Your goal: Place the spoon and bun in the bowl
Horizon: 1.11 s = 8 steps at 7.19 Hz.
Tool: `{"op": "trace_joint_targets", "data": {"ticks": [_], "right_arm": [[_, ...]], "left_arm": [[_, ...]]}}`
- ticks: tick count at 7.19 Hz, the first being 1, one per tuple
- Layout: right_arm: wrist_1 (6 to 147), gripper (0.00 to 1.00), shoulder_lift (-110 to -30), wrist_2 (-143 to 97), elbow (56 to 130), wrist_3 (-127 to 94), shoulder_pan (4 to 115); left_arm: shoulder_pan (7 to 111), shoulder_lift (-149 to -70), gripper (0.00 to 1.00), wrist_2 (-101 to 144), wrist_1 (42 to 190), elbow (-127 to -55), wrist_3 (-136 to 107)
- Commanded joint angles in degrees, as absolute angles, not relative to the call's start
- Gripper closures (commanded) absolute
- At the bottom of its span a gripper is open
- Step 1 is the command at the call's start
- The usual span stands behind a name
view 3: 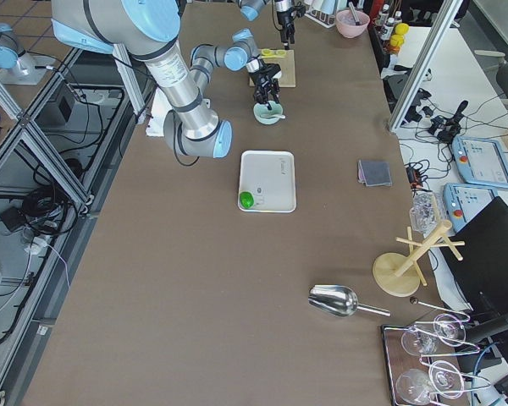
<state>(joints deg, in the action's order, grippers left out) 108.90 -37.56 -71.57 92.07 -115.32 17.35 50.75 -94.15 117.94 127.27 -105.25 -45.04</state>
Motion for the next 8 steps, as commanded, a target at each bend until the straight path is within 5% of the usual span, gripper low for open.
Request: {"op": "trace_joint_targets", "data": {"ticks": [1, 3, 5, 6, 7, 8], "right_arm": [[109.86, 0.0, -43.55, -74.5, 103.74, -102.3, 22.12], [109.25, 0.0, -52.35, -88.96, 115.09, -83.77, 33.16], [108.99, 0.0, -56.67, -103.11, 117.59, -64.96, 44.76], [107.24, 0.0, -58.34, -108.84, 117.51, -58.16, 49.26], [104.62, 0.0, -60.45, -110.81, 117.42, -56.44, 51.22], [103.63, 0.0, -60.99, -110.92, 117.33, -56.16, 51.68]], "left_arm": [[46.7, -94.39, 0.01, 114.99, 127.96, -105.64, -49.63], [38.8, -94.57, 0.01, 105.68, 128.06, -105.65, -54.03], [32.46, -94.48, 0.02, 98.65, 128.06, -105.12, -55.45], [31.21, -94.57, 0.28, 96.79, 127.97, -104.94, -55.46], [31.2, -94.57, 0.73, 96.77, 127.97, -104.85, -55.37], [31.29, -94.22, 1.0, 96.77, 127.97, -104.94, -55.11]]}}
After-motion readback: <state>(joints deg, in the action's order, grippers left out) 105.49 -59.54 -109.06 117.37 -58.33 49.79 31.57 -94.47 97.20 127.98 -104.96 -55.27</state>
